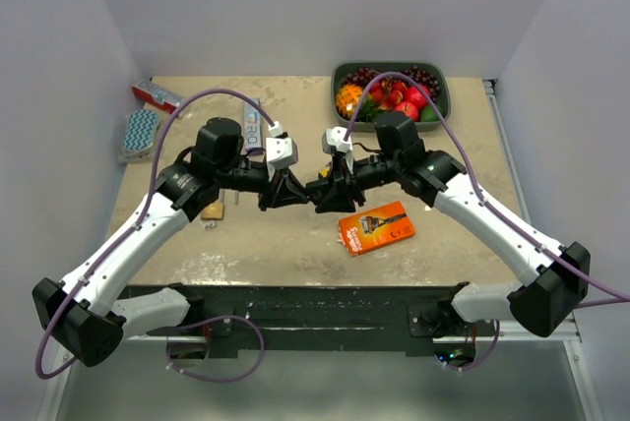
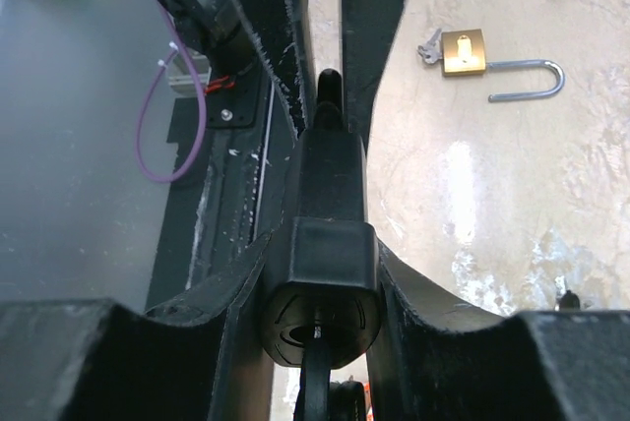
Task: Lock with the key
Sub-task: Lock the lock.
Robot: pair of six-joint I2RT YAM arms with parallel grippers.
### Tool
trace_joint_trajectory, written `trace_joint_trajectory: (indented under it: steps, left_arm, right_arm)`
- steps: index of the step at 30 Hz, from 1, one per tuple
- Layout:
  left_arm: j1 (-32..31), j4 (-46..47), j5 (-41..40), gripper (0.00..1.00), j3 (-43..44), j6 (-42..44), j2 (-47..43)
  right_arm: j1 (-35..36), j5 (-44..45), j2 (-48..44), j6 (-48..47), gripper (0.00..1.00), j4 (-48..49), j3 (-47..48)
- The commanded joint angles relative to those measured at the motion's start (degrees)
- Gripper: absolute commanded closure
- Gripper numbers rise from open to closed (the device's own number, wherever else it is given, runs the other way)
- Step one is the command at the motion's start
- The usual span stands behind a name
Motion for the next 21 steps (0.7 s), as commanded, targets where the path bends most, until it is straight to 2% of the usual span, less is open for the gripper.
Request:
trace_joint_trajectory:
  steps: [1, 4, 11, 13, 15, 17, 21]
  left_arm:
    - [0.4, 4.5, -1.0, 0.64, 4.1, -0.6, -0.7]
    - [7.1, 2.9, 3.9, 0.47, 0.1, 0.5, -2.8]
    - [11.9, 0.2, 5.0, 0.35, -3.3, 3.8, -7.7]
    - [11.9, 0.7, 6.0, 0.34, -4.2, 2.9, -8.5]
    - [11.9, 5.8, 8.0, 0.35, -6.5, 0.0, -9.5]
    - [11.9, 14.8, 8.4, 0.37, -9.9, -6.9, -11.2]
    - [11.9, 26.1, 9.3, 0.42, -13.1, -16.1, -12.9]
  right_arm:
    - [0.4, -2.2, -0.1, 6.1, 1.0, 7.0, 1.2]
    - [-2.0, -2.9, -1.0, 11.5, 1.0, 11.0, 0.5]
    - [-3.4, -3.7, -2.6, 16.9, 1.0, 16.3, 0.4]
    - [-3.6, -4.2, -3.1, 20.0, 1.0, 18.0, -0.1]
    - [-3.5, -5.2, -3.7, 23.9, 1.0, 22.0, -0.8]
    - [-3.6, -5.7, -4.2, 26.8, 1.0, 25.2, -1.0]
    - [-3.6, -6.1, -4.9, 28.6, 1.0, 27.0, -0.8]
